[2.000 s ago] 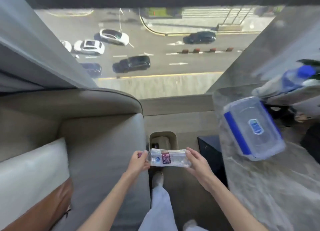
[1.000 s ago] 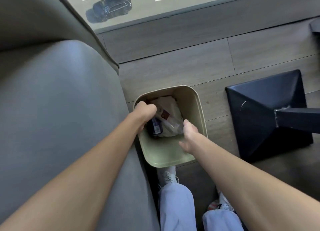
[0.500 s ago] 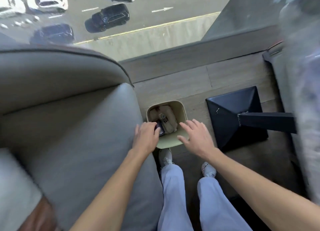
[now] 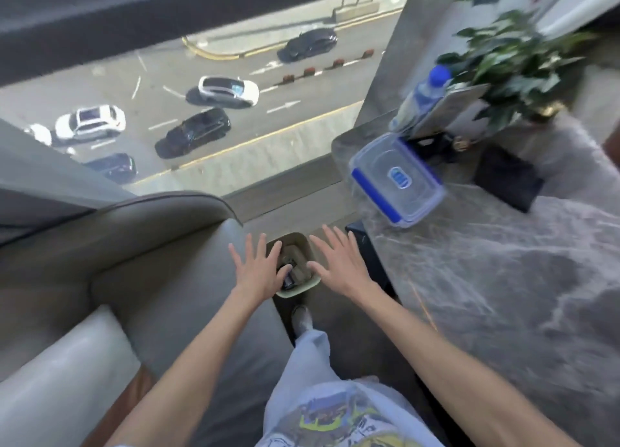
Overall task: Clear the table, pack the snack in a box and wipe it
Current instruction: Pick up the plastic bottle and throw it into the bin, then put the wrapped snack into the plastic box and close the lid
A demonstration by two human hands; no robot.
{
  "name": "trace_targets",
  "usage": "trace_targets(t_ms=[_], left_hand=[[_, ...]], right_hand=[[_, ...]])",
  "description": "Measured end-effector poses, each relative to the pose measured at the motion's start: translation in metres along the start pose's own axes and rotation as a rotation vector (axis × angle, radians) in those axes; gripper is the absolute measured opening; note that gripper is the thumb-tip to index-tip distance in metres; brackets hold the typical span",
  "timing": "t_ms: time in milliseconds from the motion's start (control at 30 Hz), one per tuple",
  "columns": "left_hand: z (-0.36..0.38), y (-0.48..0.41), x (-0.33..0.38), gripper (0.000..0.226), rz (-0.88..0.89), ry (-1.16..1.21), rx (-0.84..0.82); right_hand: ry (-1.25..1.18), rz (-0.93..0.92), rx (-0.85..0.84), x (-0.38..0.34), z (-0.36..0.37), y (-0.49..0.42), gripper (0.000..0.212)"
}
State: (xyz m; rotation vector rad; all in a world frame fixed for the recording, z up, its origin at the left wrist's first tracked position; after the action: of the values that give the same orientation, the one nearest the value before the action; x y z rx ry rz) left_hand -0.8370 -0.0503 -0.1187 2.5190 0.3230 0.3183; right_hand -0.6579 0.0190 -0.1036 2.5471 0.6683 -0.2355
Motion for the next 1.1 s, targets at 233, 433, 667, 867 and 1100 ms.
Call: trace_targets(t_ms=[233,433,667,867,1100], left_hand=[[-0.026,0.048,0.14,0.07,0.177,-0.092,-0.011],[-0.004,0.119,0.324,0.067,0.488,-0.253,-0.028],[0.066,0.208,0.491,0.06,0.85,-0.381,0.037],[0.099,0.254,0.552,0.062,0.963,-0.5,-0.023],[0.102,0.269,0.588,0.061,1.058,-0.576,-0.07]], right_hand=[[-0.105,0.229,0.159,0.109,-0.039,0.132,0.066],[-0.237,0.587,0.346,0.229,-0.036,0.32,0.067],[-0.44,1.044,0.49,0.31,0.019,0.537,0.064],[-0.53,1.225,0.626,0.31,0.054,0.628,0.054],[-0.587,1.287,0.84,0.299,0.063,0.646,0.043]])
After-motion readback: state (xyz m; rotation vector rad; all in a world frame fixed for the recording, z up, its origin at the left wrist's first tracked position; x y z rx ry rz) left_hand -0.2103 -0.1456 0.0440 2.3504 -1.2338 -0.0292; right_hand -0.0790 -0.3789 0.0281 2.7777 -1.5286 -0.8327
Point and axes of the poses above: each hand's wrist, its own y-axis away from the middle knuckle, its own z-axis out of the palm, x = y × z, the point moved 2 cm from there along -y, towards the middle knuckle, and after that the axes turned 2 degrees about z, right-handed, at the moved point
